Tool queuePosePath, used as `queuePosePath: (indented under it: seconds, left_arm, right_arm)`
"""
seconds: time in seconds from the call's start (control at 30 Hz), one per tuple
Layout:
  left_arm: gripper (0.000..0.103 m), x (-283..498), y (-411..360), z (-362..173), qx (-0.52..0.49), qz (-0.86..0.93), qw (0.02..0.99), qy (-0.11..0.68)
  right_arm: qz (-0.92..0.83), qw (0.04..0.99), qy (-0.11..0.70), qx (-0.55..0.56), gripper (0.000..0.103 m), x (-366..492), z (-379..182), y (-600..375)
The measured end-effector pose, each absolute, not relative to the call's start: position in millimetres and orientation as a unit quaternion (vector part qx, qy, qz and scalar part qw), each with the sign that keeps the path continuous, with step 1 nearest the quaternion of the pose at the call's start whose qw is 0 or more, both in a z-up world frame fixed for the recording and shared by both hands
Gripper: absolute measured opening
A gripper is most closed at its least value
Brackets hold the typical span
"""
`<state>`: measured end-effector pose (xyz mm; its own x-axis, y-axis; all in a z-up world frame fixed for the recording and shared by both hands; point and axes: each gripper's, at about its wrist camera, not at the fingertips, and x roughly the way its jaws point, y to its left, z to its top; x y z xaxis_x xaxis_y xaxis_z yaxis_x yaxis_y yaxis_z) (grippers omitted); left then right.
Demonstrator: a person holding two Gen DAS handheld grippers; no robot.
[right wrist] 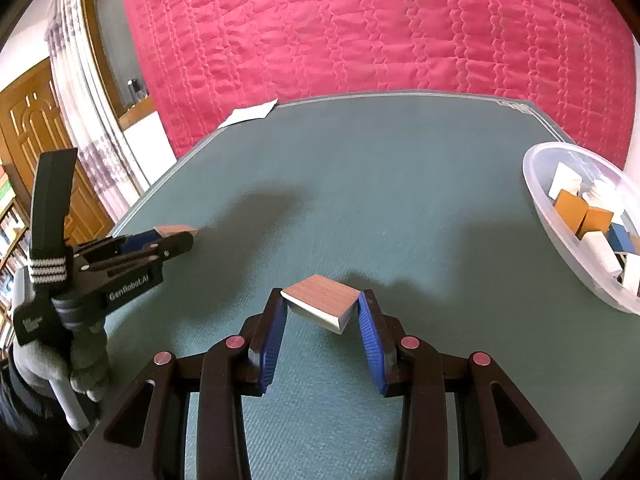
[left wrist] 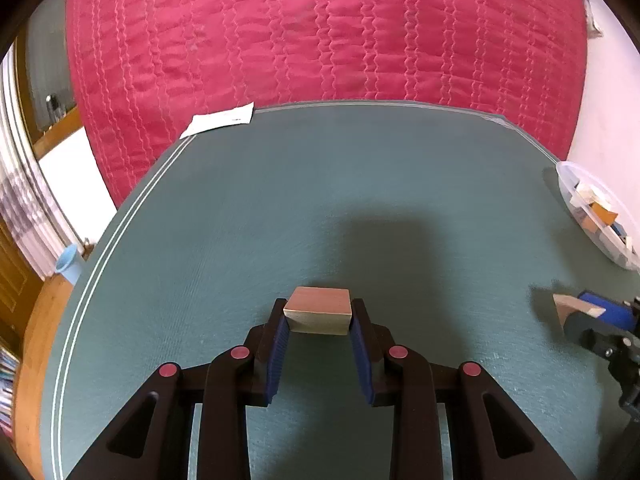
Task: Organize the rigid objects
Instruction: 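Carry the wooden block into the bowl with the right gripper while the left carries its block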
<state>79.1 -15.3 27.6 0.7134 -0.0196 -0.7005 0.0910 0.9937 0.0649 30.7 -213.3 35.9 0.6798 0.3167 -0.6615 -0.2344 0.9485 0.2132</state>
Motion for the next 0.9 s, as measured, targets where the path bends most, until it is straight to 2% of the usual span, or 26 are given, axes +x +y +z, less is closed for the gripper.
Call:
queuePosePath:
  seconds: [0.9]
  left_arm:
    - [0.032, 54.8, -62.0, 30.1, 0.087, -0.078, 0.925, 0.362]
  right_arm:
    - [0.074, 0.932, 0.344, 0.089, 0.038, 29.0, 54.8, -282.2]
